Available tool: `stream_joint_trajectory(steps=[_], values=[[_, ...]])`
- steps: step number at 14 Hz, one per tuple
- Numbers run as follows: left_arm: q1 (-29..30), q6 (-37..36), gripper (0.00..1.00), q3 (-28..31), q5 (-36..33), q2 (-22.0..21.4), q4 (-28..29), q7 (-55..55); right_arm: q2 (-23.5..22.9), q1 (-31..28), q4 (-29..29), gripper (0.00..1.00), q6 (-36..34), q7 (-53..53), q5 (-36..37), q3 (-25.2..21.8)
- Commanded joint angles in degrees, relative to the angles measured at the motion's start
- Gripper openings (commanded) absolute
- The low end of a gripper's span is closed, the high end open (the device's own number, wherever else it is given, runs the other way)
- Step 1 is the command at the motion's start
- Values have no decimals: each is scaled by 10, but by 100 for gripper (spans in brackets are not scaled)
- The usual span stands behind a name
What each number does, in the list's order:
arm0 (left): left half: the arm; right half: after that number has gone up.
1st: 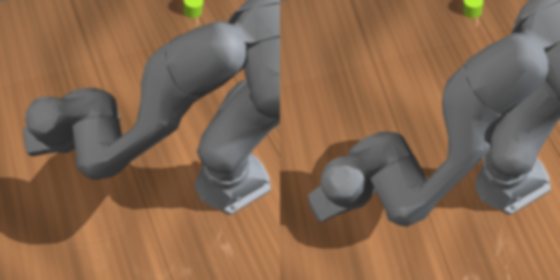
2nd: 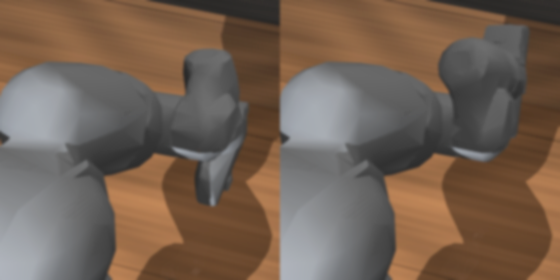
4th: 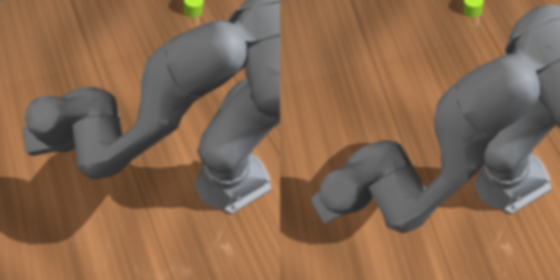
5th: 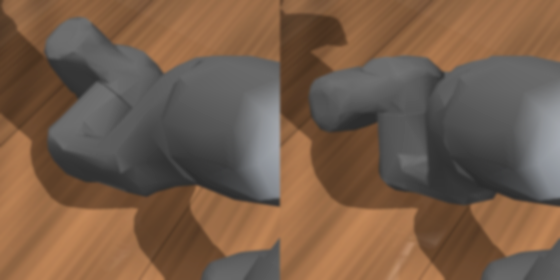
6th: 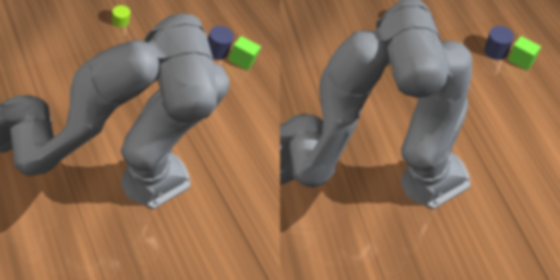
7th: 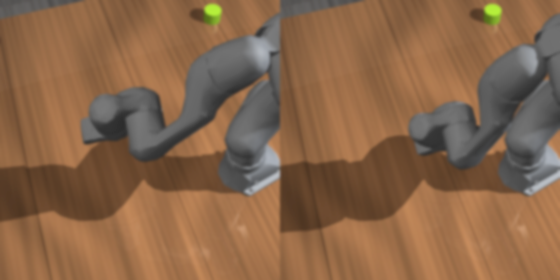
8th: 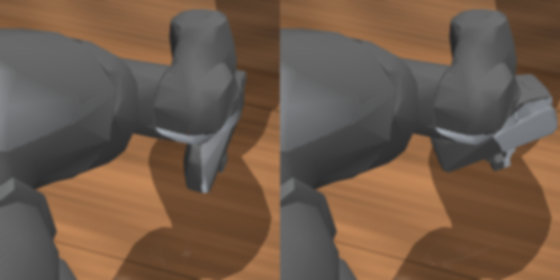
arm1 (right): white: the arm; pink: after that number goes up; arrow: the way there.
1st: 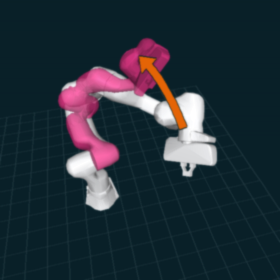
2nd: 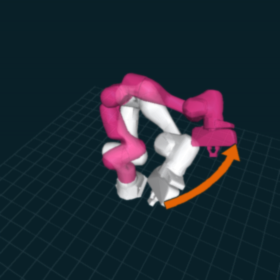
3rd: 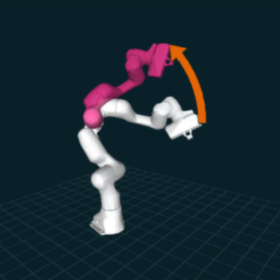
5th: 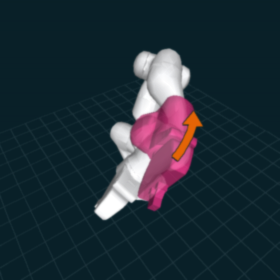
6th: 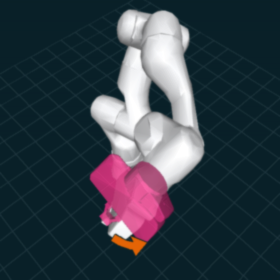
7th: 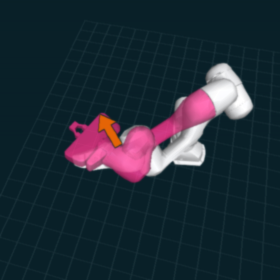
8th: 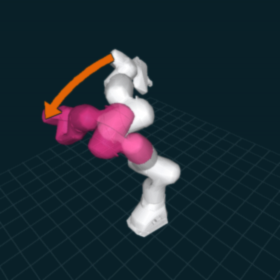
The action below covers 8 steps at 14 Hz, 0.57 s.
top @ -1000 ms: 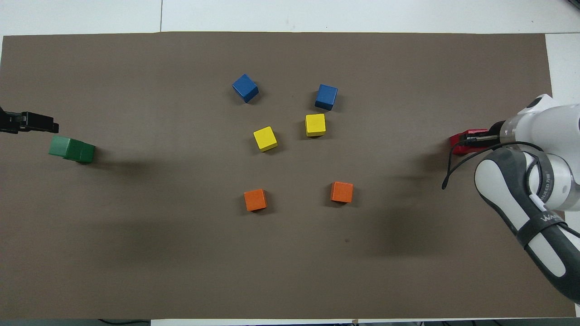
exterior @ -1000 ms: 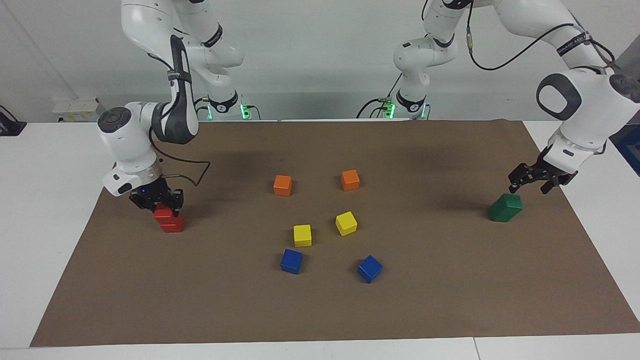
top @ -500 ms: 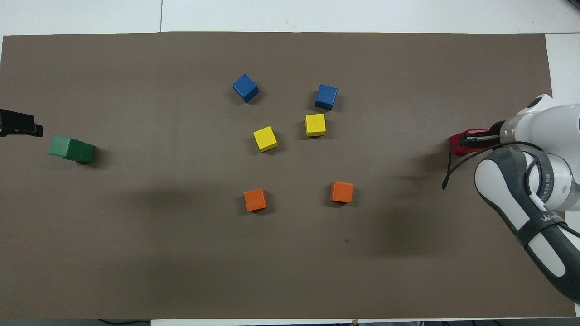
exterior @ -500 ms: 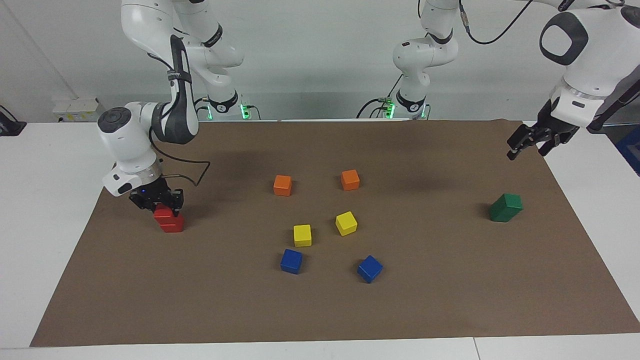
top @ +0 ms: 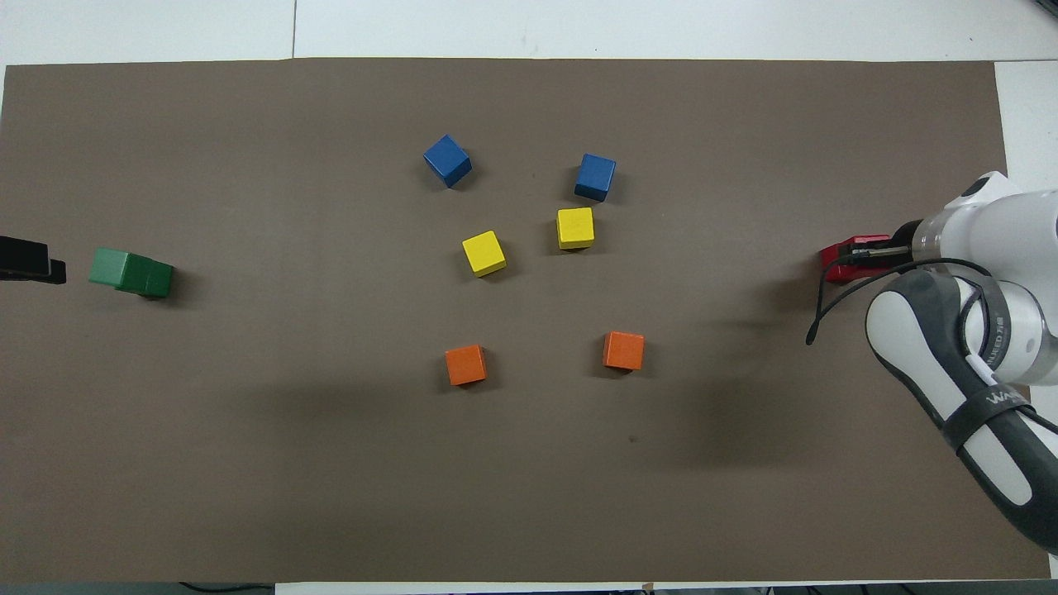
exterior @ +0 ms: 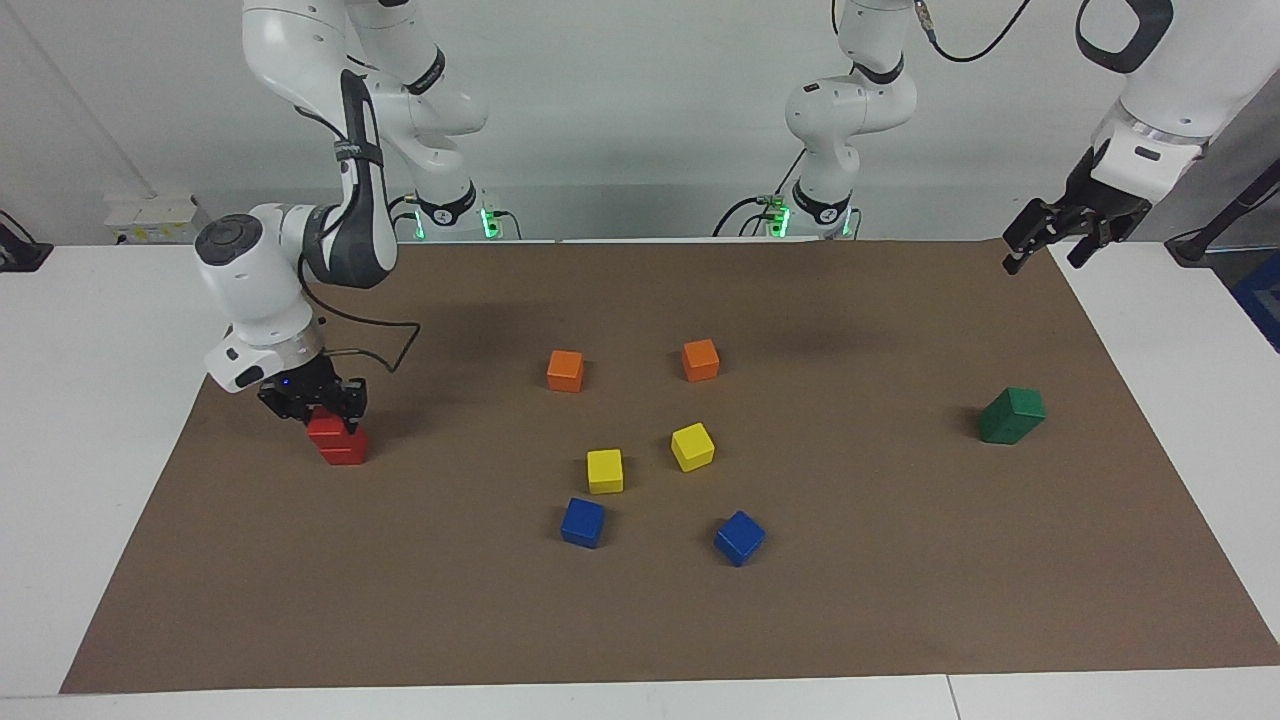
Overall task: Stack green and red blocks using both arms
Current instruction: 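Open the left gripper and withdraw it from the green stack, then open the right gripper and withdraw it from the red stack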
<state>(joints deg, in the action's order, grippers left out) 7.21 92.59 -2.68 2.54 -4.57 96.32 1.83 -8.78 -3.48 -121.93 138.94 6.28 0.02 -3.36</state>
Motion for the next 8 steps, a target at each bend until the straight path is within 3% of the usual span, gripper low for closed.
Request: stream_joint_trajectory(steps=[1,6,8], values=[[-16,-15,100,5,3,-19,15,-5,2,-7,-4,100,21,7,-11,4],[-32,-28,100,5,-17,-21,10,-2,3,-6,0,100,12,1,-11,4],[-32,-30,100,6,-16,-20,10,-3,14,2,26,100,-27,-13,-11,5]])
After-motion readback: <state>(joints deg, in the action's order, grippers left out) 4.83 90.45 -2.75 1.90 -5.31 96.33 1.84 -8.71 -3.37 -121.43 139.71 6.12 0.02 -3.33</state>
